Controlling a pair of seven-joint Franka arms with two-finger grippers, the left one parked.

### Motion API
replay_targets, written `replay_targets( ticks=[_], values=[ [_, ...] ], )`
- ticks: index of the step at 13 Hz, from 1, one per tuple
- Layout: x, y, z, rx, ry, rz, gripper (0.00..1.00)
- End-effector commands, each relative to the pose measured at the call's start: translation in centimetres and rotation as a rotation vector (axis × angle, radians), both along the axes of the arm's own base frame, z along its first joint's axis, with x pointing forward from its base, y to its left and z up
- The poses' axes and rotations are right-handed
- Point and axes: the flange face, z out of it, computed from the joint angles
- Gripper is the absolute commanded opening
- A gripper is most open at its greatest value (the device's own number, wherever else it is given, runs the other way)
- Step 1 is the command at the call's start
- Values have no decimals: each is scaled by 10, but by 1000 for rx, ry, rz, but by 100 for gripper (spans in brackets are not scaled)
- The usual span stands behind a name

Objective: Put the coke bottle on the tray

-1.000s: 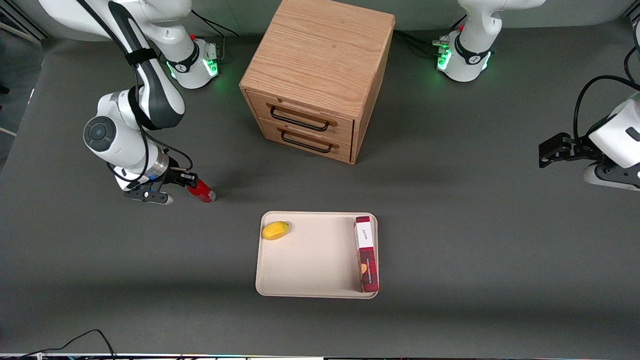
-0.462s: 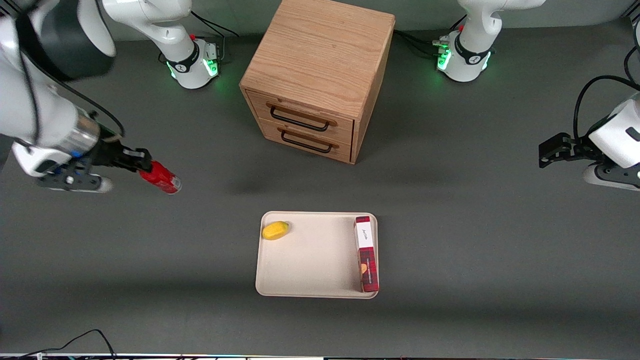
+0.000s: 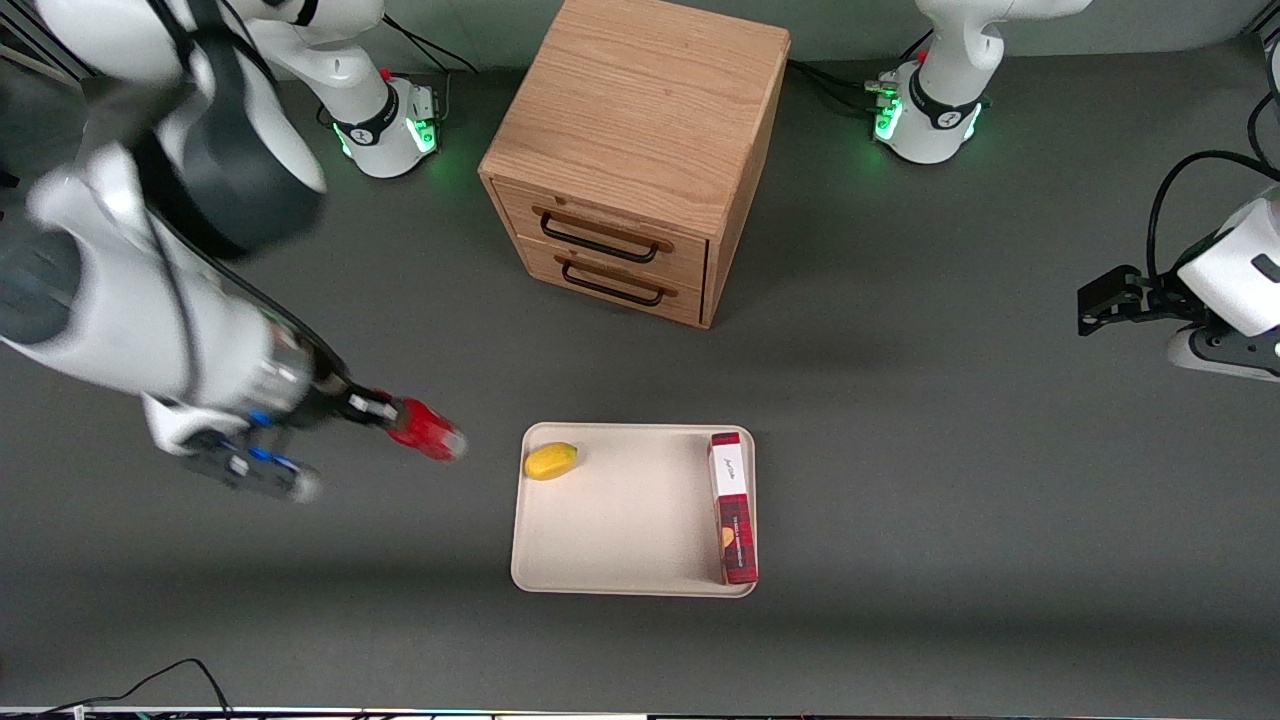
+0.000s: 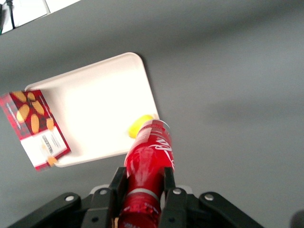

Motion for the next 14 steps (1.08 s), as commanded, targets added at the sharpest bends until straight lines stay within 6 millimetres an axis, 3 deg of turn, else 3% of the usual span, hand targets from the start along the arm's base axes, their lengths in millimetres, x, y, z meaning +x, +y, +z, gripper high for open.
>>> replay_targets(
  ticks=[1, 3, 6, 7, 9, 10, 12, 13, 14],
  values=[
    [36, 35, -62, 57, -41, -191, 0],
    [44, 56, -110, 64, -52, -245, 0],
    [51, 68, -172, -10, -92, -274, 0],
    [51, 68, -184, -30, -93, -268, 0],
    [51, 68, -188, -37, -90, -266, 0],
    [51, 68, -189, -42, -96, -263, 99],
    [48, 71, -173, -67, -110, -239, 100],
    [41, 70, -152, -78, -82, -223, 100],
    [33, 65, -117, -90, -65, -206, 100]
  ],
)
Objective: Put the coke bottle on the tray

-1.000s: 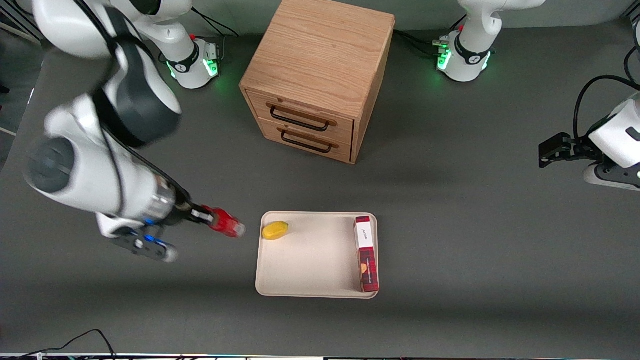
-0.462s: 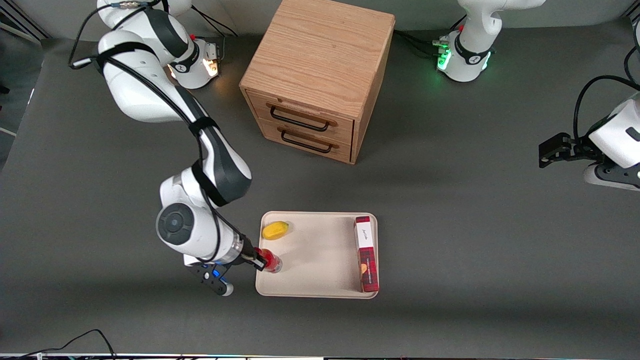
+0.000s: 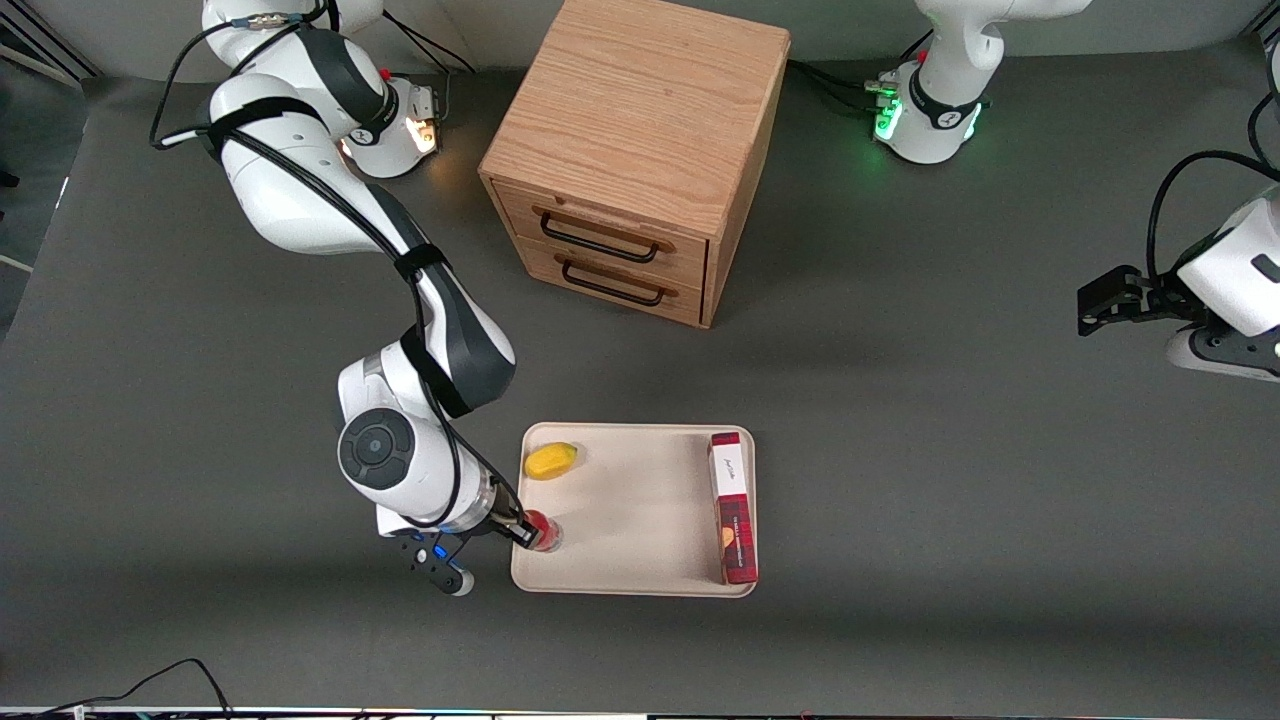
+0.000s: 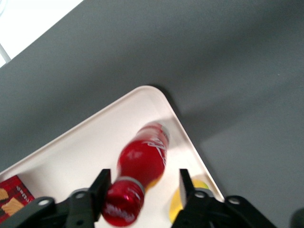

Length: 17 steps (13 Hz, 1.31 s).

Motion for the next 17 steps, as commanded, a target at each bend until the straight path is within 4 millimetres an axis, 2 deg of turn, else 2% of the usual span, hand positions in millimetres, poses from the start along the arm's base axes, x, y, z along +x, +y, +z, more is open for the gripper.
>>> replay_targets(
  ticks=[1, 3, 5, 6, 7, 8, 10, 11, 13, 14, 15, 16, 17],
  values=[
    [-23, -9, 99, -50, 22, 31, 100],
    [-59, -30, 196, -93, 36, 136, 100],
    [-104, -64, 279, -105, 68, 238, 100],
    [-128, -86, 309, -127, 102, 266, 100],
    [-150, -107, 331, -152, 135, 303, 100],
    [-169, -129, 343, -172, 165, 343, 100],
    [-205, -178, 358, -146, 195, 369, 100],
    [-220, -214, 361, -108, 192, 363, 100],
    [-244, -262, 336, -69, 151, 392, 100],
    [-260, -274, 321, -71, 118, 398, 100],
    [-272, -275, 305, -75, 105, 396, 100],
    [-279, -276, 295, -75, 107, 399, 100],
    [-279, -277, 295, -74, 111, 419, 100]
  ],
)
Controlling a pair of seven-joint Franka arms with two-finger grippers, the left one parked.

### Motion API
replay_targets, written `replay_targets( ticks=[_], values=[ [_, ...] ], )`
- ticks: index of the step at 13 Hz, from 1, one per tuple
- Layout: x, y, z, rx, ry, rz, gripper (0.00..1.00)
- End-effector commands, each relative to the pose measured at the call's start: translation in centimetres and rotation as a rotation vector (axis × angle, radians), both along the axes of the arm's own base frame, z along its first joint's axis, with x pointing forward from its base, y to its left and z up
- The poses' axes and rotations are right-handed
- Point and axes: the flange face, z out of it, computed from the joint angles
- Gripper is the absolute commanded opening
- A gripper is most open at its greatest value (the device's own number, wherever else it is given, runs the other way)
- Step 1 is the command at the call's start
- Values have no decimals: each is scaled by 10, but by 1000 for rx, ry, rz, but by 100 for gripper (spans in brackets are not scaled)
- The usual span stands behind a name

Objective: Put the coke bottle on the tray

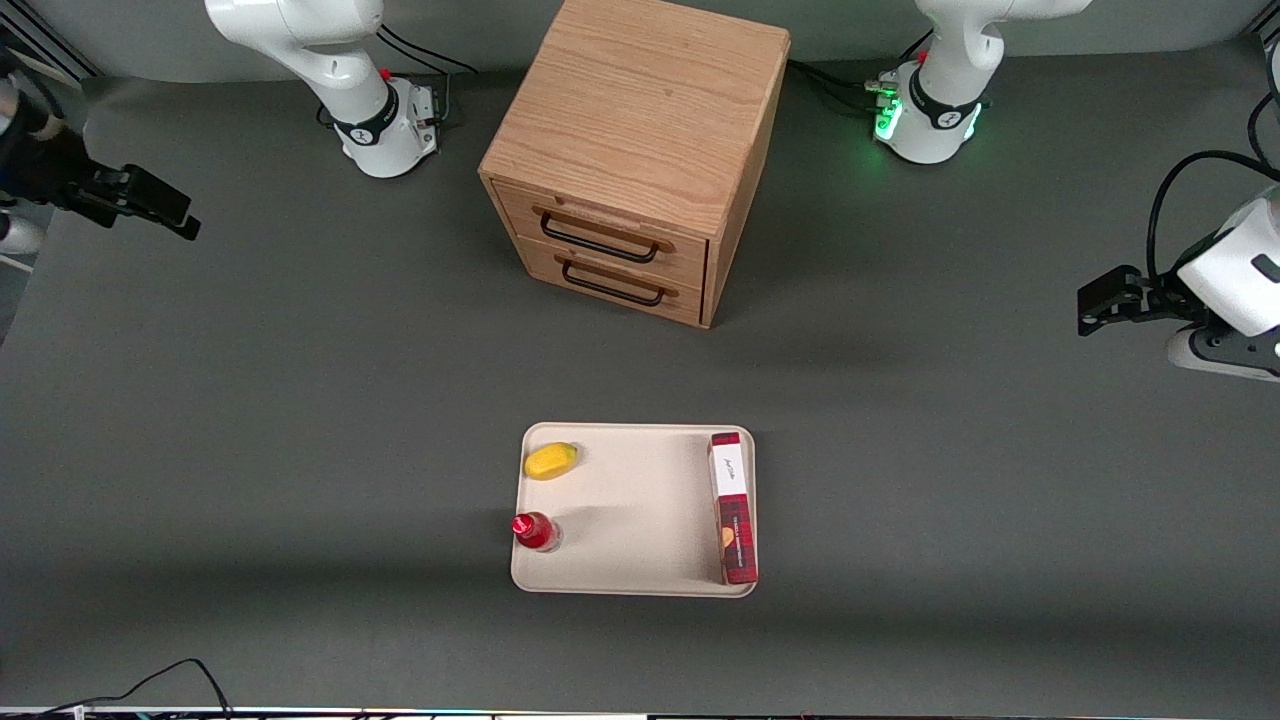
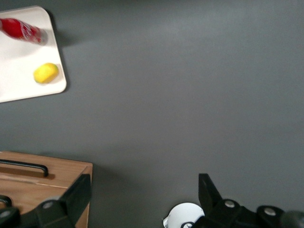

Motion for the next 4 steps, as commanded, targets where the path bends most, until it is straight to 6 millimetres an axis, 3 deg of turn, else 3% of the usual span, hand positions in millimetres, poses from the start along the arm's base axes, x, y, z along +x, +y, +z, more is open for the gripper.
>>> replay_targets(
  ticks=[1, 4],
  values=[
    [-26, 6, -11, 20, -27, 33, 100],
    [-14, 5, 4, 22, -39, 28, 100]
  ],
)
